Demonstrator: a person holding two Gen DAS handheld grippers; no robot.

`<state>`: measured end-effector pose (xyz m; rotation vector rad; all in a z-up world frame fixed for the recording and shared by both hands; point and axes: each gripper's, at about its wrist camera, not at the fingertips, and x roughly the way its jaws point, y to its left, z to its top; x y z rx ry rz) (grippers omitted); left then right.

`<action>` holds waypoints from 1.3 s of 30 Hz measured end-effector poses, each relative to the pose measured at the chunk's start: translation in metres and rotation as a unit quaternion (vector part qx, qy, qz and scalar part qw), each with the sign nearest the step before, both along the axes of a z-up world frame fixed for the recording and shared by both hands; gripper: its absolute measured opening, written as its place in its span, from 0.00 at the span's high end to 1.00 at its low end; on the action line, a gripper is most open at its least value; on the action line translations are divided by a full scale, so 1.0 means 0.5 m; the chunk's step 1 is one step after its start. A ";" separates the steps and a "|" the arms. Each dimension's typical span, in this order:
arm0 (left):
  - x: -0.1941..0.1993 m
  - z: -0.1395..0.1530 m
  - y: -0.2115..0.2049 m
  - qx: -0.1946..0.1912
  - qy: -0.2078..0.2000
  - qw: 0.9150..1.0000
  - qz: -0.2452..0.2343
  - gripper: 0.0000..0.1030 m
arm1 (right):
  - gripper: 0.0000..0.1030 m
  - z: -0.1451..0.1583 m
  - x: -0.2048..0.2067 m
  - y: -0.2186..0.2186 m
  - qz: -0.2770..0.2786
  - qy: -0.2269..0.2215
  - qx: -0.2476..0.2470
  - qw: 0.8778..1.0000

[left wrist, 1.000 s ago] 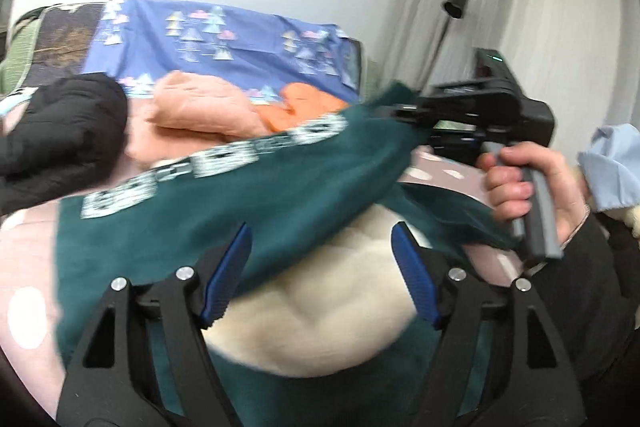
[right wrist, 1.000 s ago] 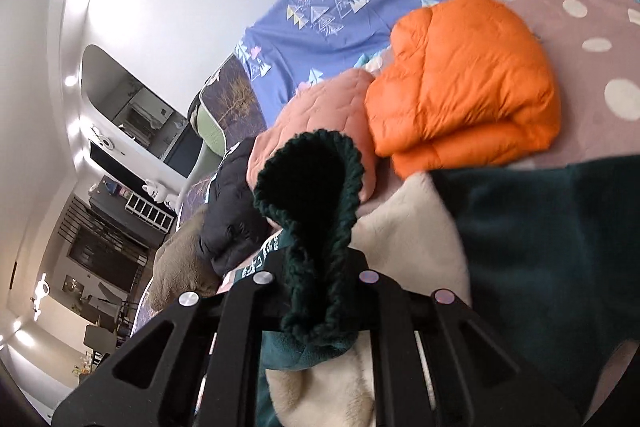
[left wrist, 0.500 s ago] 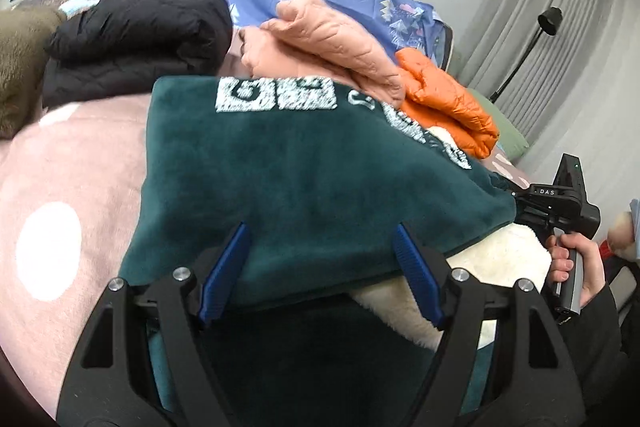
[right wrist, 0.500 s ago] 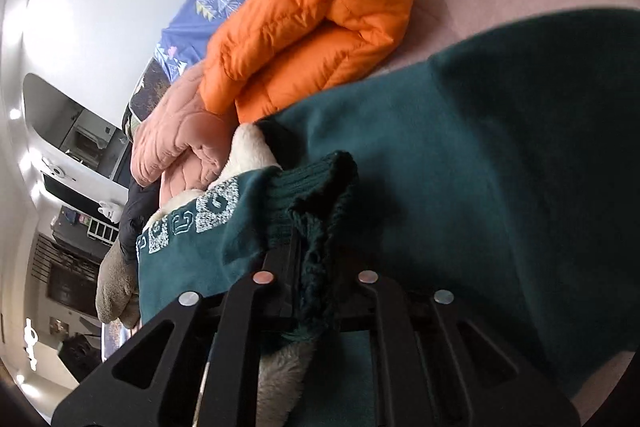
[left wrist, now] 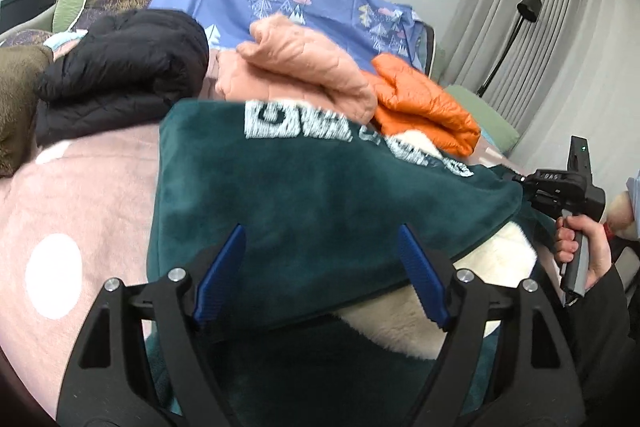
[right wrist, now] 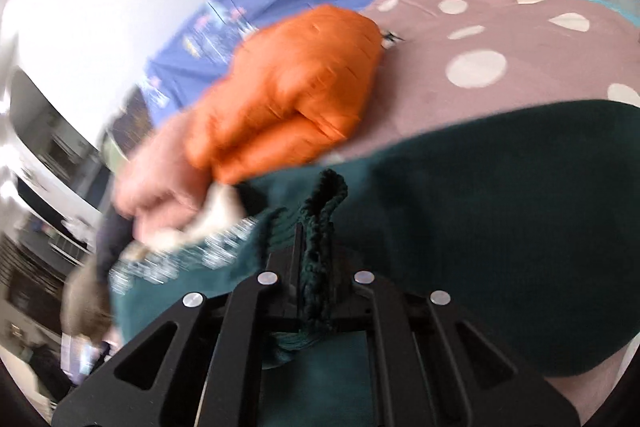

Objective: Fold large clothes

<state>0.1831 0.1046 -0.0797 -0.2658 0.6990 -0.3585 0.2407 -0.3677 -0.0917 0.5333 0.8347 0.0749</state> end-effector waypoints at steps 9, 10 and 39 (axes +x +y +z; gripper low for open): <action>0.018 -0.045 -0.001 0.000 0.034 0.999 -0.004 0.20 | 0.75 0.010 -0.069 -0.018 -0.014 -0.017 0.007 1.000; 0.017 -0.045 -0.002 0.001 0.033 0.999 -0.004 0.20 | 0.74 0.021 -0.089 -0.032 -0.019 -0.027 0.017 0.999; 0.015 -0.055 -0.024 0.039 0.031 0.999 -0.001 0.19 | 0.36 -0.168 -0.461 -0.558 -0.565 -0.127 0.264 0.771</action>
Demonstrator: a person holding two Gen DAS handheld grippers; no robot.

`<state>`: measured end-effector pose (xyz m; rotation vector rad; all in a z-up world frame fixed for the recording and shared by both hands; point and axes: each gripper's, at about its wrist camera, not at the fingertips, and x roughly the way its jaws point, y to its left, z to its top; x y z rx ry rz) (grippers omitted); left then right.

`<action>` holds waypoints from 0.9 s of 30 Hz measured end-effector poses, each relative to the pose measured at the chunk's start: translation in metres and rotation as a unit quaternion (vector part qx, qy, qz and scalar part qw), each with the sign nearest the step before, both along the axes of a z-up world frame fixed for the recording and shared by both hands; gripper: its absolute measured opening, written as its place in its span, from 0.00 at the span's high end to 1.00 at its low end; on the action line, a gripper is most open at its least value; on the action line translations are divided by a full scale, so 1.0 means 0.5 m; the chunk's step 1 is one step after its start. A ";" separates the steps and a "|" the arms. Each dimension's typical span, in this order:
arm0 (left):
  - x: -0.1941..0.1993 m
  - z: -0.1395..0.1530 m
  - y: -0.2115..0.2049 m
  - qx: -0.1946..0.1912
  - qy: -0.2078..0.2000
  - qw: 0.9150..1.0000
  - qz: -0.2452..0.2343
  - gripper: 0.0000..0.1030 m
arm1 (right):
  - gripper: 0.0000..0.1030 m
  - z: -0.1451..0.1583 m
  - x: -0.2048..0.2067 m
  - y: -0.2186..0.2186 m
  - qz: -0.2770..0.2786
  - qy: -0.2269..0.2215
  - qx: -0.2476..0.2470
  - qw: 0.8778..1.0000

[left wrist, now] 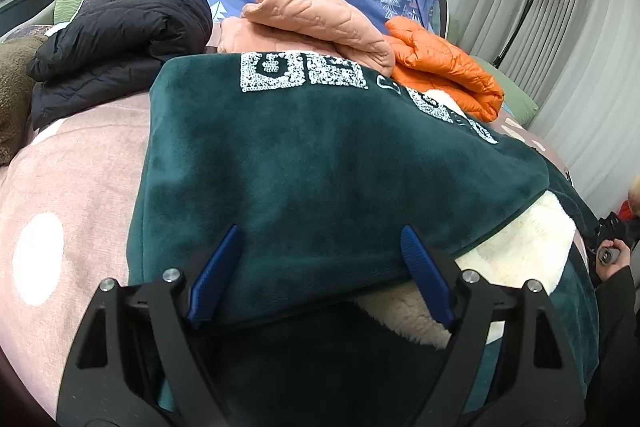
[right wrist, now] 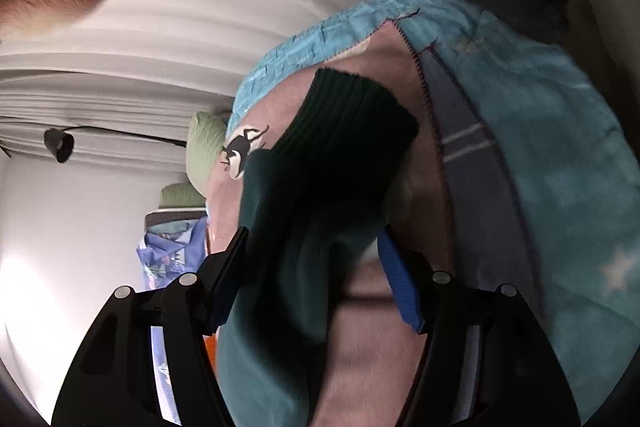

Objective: Fold large clothes

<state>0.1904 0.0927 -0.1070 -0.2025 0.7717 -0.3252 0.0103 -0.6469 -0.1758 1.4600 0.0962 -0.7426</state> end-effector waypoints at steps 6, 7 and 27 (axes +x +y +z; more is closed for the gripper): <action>-0.001 -0.001 -0.001 -0.001 0.000 1.000 0.000 0.19 | 0.73 0.000 0.027 -0.019 -0.012 0.013 -0.024 1.000; -0.001 -0.001 0.000 -0.001 0.000 1.000 0.000 0.19 | 0.75 0.004 0.029 -0.018 -0.012 0.016 -0.028 0.999; -0.047 0.271 -0.128 -0.107 -0.098 0.975 -0.171 0.15 | 0.79 0.381 0.134 0.284 0.136 0.044 -0.419 0.897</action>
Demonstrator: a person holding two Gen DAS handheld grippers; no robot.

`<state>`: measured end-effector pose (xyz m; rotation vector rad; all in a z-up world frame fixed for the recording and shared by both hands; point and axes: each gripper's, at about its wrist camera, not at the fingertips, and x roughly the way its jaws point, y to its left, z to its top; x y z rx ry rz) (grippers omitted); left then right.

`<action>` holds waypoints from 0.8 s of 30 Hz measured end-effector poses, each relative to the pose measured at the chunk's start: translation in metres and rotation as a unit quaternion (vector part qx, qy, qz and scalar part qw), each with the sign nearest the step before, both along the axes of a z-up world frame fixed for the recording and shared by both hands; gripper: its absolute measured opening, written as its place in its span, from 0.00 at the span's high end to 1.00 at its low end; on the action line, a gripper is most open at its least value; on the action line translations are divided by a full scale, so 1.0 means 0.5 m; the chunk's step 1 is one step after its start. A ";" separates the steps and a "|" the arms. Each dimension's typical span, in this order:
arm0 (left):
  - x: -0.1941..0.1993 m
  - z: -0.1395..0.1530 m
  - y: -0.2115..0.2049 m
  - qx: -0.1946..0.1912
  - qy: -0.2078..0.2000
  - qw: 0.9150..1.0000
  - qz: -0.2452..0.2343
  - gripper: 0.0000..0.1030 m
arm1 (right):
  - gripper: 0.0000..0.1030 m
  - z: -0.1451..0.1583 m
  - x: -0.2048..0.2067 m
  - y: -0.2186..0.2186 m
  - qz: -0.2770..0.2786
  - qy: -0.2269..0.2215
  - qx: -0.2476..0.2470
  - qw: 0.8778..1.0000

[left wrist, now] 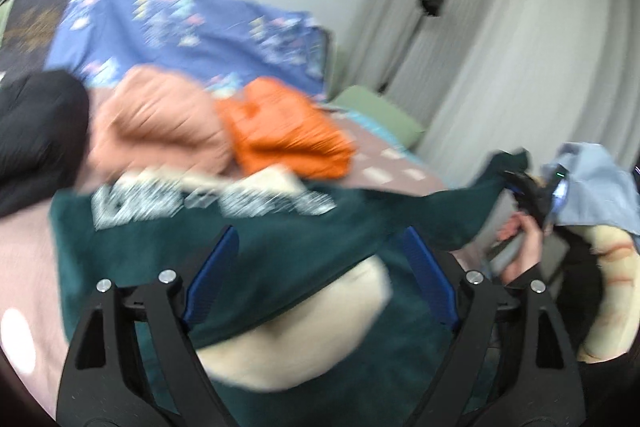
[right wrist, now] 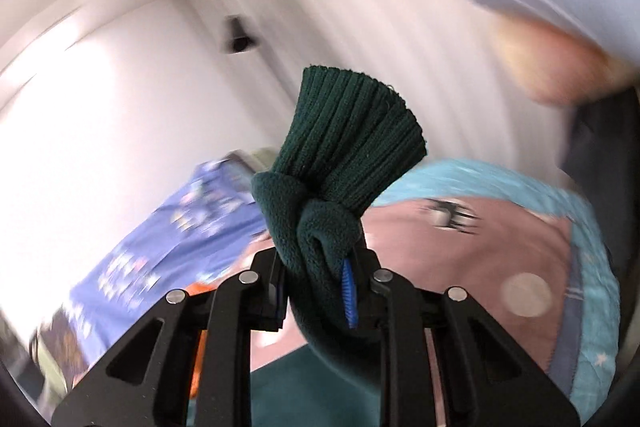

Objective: Fold large clothes

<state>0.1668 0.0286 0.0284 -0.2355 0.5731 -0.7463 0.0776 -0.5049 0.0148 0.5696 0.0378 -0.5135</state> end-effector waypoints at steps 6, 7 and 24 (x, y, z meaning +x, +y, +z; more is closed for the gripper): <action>0.001 0.086 -0.051 -0.035 -0.021 0.998 -0.047 0.12 | 0.79 0.057 0.039 0.187 0.149 0.009 -0.097 0.984; 0.005 0.094 -0.053 -0.037 -0.021 0.998 -0.048 0.12 | 0.79 0.060 0.044 0.217 0.168 0.012 -0.114 0.979; 0.101 0.008 -0.024 -0.034 0.116 0.991 -0.062 0.05 | 0.77 -0.109 0.047 0.717 0.346 0.132 -0.478 0.796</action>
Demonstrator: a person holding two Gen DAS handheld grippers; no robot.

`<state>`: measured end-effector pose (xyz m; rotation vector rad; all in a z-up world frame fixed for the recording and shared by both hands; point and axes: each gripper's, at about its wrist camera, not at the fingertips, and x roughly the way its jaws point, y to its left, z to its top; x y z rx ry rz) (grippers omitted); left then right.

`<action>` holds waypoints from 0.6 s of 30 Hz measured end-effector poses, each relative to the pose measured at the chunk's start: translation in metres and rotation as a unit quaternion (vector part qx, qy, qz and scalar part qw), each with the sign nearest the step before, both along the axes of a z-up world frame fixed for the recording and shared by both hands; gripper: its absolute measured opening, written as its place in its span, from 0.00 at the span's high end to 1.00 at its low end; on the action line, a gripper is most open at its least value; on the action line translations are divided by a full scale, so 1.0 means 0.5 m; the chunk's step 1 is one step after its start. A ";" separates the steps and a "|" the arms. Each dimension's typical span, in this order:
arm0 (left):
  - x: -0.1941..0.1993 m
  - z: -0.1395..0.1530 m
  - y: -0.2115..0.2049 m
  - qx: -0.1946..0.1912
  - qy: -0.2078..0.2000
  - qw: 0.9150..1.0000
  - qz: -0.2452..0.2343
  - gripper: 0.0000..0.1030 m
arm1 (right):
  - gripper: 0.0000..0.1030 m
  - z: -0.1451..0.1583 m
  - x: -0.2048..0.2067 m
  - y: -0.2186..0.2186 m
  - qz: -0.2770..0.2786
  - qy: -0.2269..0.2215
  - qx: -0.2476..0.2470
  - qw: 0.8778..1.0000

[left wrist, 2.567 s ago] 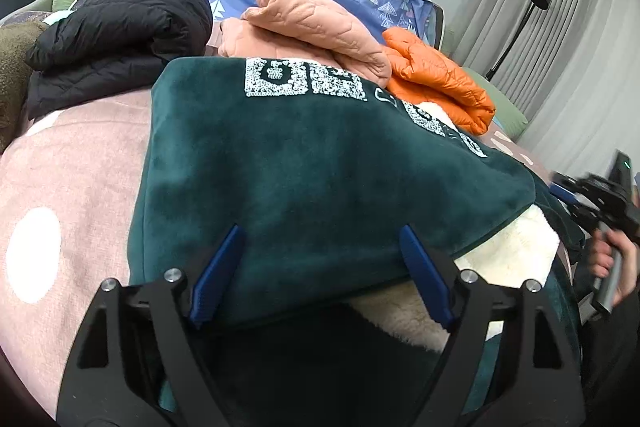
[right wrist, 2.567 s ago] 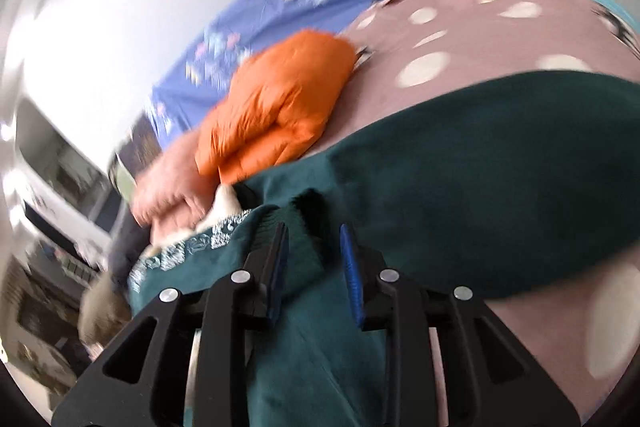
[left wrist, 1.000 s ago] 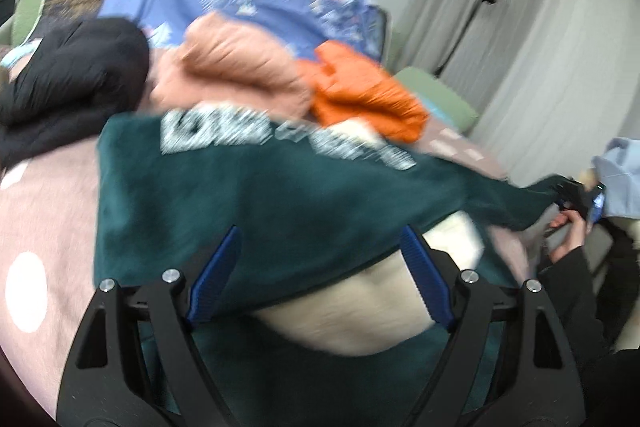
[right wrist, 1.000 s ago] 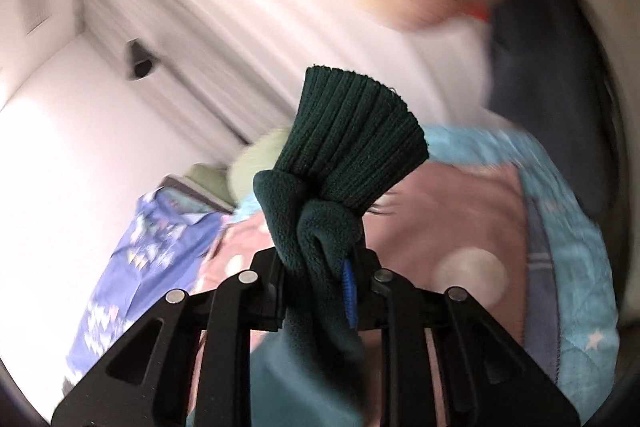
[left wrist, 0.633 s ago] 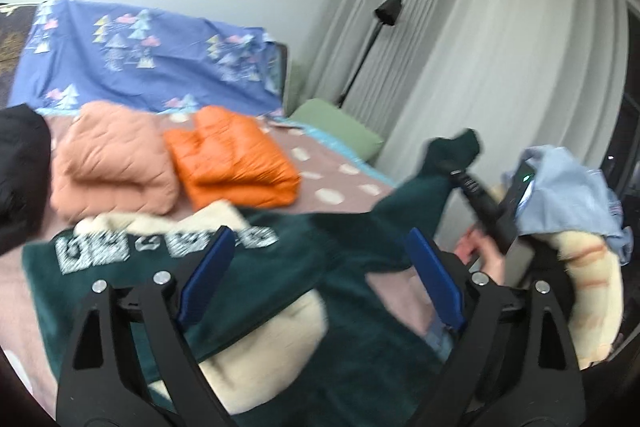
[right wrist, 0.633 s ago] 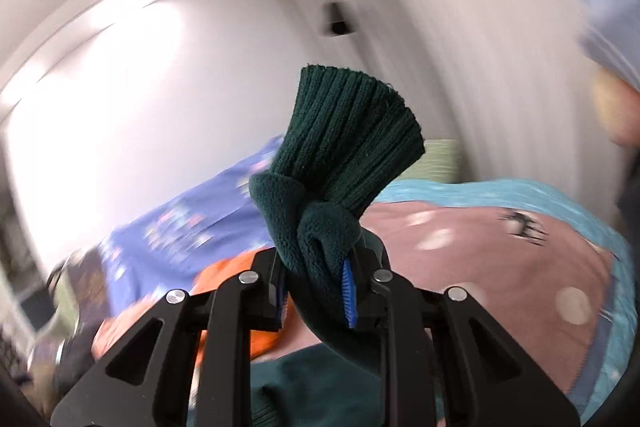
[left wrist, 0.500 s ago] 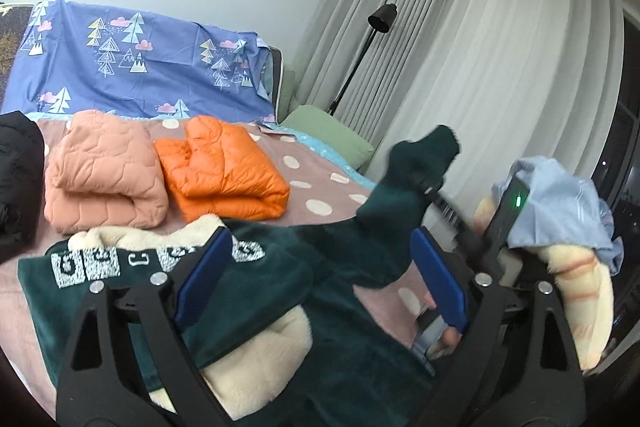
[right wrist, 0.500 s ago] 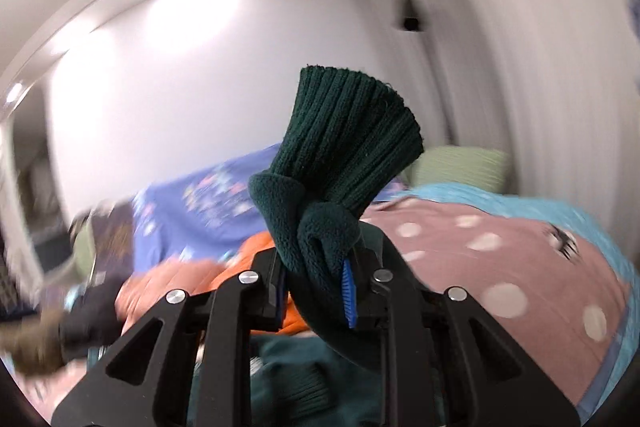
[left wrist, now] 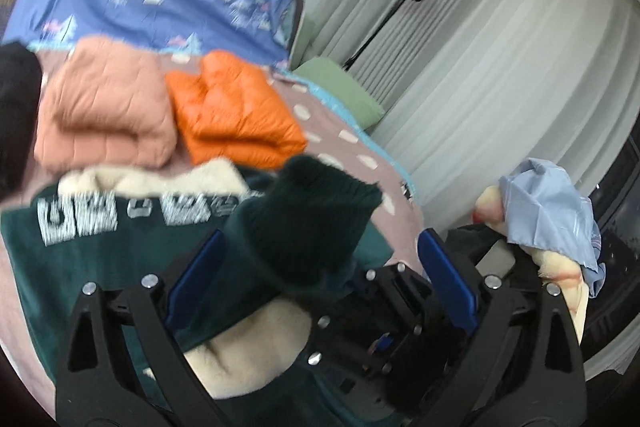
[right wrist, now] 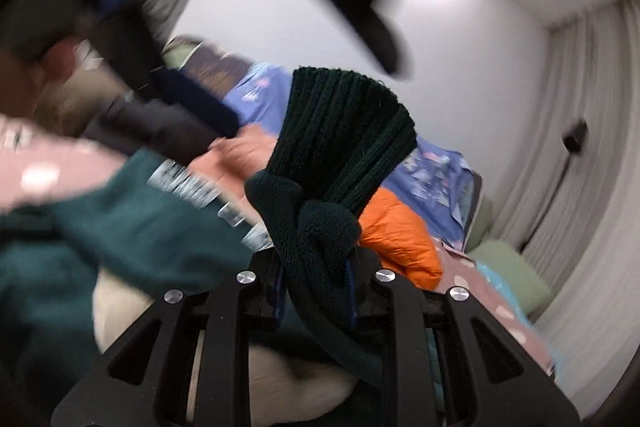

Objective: Fold large clothes

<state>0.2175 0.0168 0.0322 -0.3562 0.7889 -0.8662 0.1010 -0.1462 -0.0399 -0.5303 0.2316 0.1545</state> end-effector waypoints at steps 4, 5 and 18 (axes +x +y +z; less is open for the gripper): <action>0.025 -0.072 0.013 0.008 0.056 0.998 0.013 0.05 | 0.75 -0.050 -0.005 0.042 0.017 0.023 -0.055 0.998; 0.031 -0.089 0.013 0.012 0.071 0.997 0.016 0.05 | 0.74 -0.066 -0.011 0.049 0.022 0.026 -0.072 0.997; 0.070 -0.205 0.024 -0.012 0.173 0.984 0.033 0.72 | 0.42 -0.090 -0.033 0.038 0.055 0.062 -0.101 0.991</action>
